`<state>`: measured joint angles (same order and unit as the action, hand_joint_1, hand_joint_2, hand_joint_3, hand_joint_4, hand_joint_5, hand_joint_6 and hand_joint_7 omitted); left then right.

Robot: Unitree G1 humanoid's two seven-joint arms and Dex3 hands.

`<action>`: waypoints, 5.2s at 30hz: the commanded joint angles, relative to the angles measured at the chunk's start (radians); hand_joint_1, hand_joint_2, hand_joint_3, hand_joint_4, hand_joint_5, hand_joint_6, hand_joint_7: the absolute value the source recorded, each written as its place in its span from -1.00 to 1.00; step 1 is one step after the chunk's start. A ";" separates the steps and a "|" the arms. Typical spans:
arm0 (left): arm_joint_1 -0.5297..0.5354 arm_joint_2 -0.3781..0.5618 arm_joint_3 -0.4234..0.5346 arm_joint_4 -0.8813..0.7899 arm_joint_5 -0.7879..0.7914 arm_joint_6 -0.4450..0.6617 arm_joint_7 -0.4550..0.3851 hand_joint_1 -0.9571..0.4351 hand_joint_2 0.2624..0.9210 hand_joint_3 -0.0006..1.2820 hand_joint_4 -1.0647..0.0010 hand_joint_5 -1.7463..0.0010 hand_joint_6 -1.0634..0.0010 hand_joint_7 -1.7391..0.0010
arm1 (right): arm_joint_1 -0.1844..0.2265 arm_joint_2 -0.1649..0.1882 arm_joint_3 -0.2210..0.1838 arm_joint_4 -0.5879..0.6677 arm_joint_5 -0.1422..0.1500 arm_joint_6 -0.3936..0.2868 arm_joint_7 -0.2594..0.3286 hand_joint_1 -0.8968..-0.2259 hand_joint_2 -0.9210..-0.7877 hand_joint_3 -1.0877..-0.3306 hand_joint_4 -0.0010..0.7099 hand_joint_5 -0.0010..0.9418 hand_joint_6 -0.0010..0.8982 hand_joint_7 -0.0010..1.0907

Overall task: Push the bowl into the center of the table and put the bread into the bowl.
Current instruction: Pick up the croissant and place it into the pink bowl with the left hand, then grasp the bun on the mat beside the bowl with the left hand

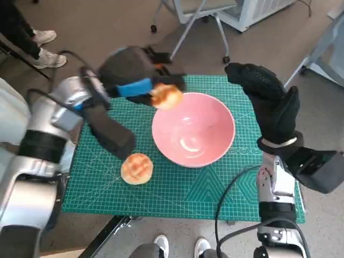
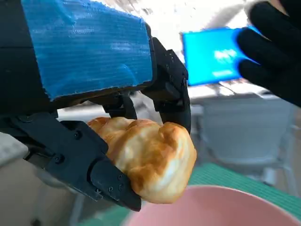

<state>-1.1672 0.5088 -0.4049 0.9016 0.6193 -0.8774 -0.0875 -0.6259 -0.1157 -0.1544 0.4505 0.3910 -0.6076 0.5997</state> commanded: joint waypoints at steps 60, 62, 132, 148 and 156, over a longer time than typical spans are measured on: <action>0.476 0.195 0.291 -0.726 -0.458 0.303 -0.547 -0.11 0.58 -1.00 0.58 0.98 0.34 0.97 | 0.051 -0.004 -0.001 -0.043 0.005 0.030 0.007 -0.35 -1.00 -0.01 -0.50 -1.00 -0.92 -0.02; 0.516 0.216 0.313 -0.747 -0.477 0.292 -0.552 -0.13 0.58 -1.00 0.56 0.97 0.32 0.96 | 0.050 -0.004 0.000 -0.045 0.006 0.034 0.007 -0.36 -1.00 -0.01 -0.50 -1.00 -0.93 -0.02; 0.764 0.134 0.131 -0.405 -0.128 0.191 -0.320 0.12 0.49 -1.00 0.28 0.98 0.18 0.98 | 0.058 -0.031 -0.020 -0.046 0.035 0.061 0.047 -0.36 -1.00 0.00 -0.49 -1.00 -0.97 0.05; 0.760 0.170 0.073 -0.488 -0.049 0.373 -0.393 0.35 0.99 -0.78 -0.15 -0.36 -0.06 -0.32 | 0.060 -0.032 -0.021 -0.047 0.028 0.056 0.040 -0.34 -1.00 0.00 -0.50 -1.00 -0.96 0.03; 0.779 0.200 0.079 -0.547 -0.055 0.406 -0.419 0.38 1.00 -0.86 -0.27 -0.36 -0.12 -0.36 | 0.057 -0.027 -0.018 -0.045 0.027 0.057 0.036 -0.33 -1.00 0.00 -0.50 -1.00 -0.96 0.03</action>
<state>-0.4240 0.6809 -0.3162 0.3670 0.5524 -0.4856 -0.4833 -0.5879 -0.1445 -0.1731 0.3953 0.4265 -0.5558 0.6384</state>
